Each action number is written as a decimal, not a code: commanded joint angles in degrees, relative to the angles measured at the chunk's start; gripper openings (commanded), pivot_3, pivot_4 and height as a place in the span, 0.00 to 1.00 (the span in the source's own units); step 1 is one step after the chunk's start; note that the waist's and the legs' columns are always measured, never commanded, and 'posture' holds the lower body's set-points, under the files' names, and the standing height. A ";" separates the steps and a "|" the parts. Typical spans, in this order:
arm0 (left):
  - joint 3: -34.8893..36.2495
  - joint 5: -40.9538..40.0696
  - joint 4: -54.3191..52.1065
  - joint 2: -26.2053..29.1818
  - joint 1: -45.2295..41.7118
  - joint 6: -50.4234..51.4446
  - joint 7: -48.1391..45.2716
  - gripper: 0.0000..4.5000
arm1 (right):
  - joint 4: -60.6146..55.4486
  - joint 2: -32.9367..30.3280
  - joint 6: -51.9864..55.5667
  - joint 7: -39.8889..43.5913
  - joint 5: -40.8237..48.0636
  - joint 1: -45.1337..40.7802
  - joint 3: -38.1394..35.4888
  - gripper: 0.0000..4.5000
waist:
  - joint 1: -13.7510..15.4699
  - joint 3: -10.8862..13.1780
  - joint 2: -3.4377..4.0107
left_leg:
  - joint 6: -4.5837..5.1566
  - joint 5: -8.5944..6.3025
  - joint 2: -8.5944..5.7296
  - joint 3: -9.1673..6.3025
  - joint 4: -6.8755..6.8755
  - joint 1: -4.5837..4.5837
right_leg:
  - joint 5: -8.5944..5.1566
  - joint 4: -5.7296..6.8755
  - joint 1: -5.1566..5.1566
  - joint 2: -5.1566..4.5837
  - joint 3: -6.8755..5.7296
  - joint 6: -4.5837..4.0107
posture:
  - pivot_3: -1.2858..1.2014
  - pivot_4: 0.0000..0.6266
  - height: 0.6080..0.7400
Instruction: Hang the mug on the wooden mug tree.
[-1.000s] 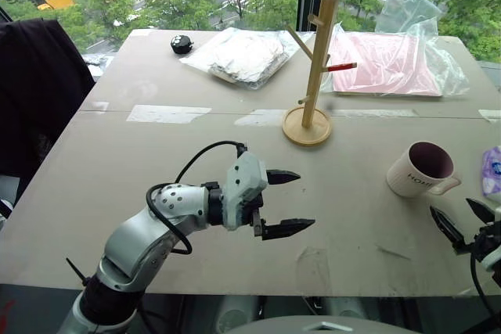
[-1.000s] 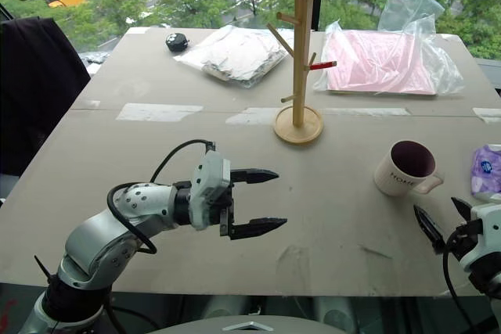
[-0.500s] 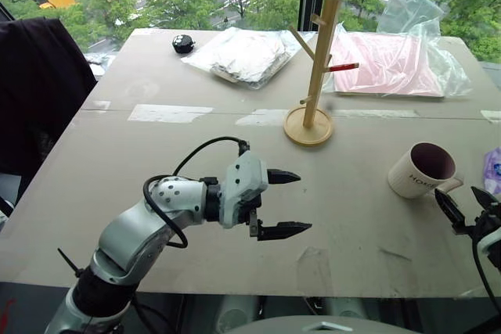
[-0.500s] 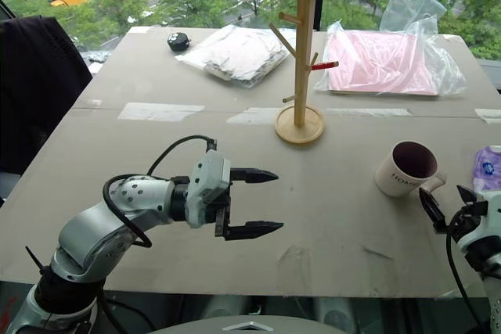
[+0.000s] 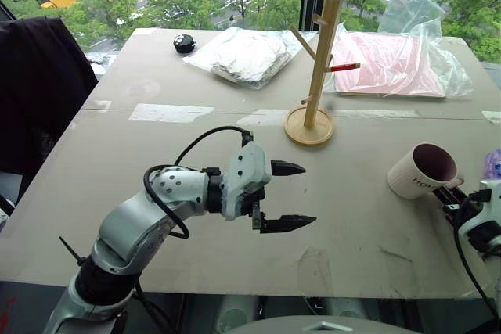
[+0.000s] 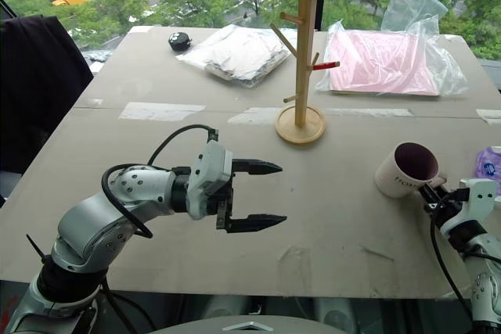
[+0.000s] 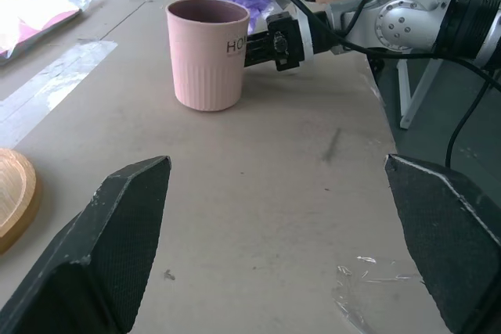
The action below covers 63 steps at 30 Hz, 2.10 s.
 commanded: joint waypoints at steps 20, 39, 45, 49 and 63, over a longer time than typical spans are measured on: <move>6.19 8.49 2.73 -27.11 14.10 -25.36 21.04 1.00 | 34.23 -20.68 -15.13 39.38 -20.20 -63.25 31.27 0.01 | -0.99 0.27 0.10 | -0.01 0.02 -0.10 -0.01 0.03 -0.05 | 0.09 -0.08 -0.02 0.00 -0.01 0.00 | 0.52 0.24 1.00; 3.03 15.69 0.85 -27.12 19.09 -31.82 26.23 1.00 | 66.50 -9.43 -31.68 49.23 -31.39 -91.23 35.66 0.01 | -1.49 0.36 0.21 | -0.26 0.14 -0.09 0.00 -0.11 -0.21 | 0.11 -0.03 -0.23 -0.79 -0.16 0.02 | 0.52 0.24 1.00; 3.14 15.52 1.55 -26.64 18.88 -32.34 25.80 1.00 | 67.61 -7.94 -31.79 46.95 -34.72 -93.08 37.20 0.01 | -1.40 0.37 0.23 | -0.27 0.13 -0.09 -0.03 -0.13 -0.28 | 0.11 -0.01 -0.31 -0.83 -0.16 0.01 | 0.52 0.24 1.00; 3.22 15.29 2.02 -26.30 18.65 -32.67 25.61 1.00 | 67.67 -6.84 -33.39 44.81 -36.33 -93.75 37.14 0.14 | -1.47 0.37 0.23 | -0.28 0.13 -0.10 0.00 -0.14 -0.32 | 0.11 -0.04 -0.35 -0.86 -0.14 0.01 | 0.52 0.24 1.00; 4.32 14.03 0.88 -23.94 22.08 -30.65 25.25 1.00 | 66.13 -11.66 -28.27 42.94 -32.11 -89.82 31.09 0.99 | -1.27 0.37 0.23 | -0.29 0.14 -0.11 -0.06 -0.19 -0.36 | 0.10 -0.07 -0.36 -0.92 -0.14 0.00 | 0.52 0.24 1.00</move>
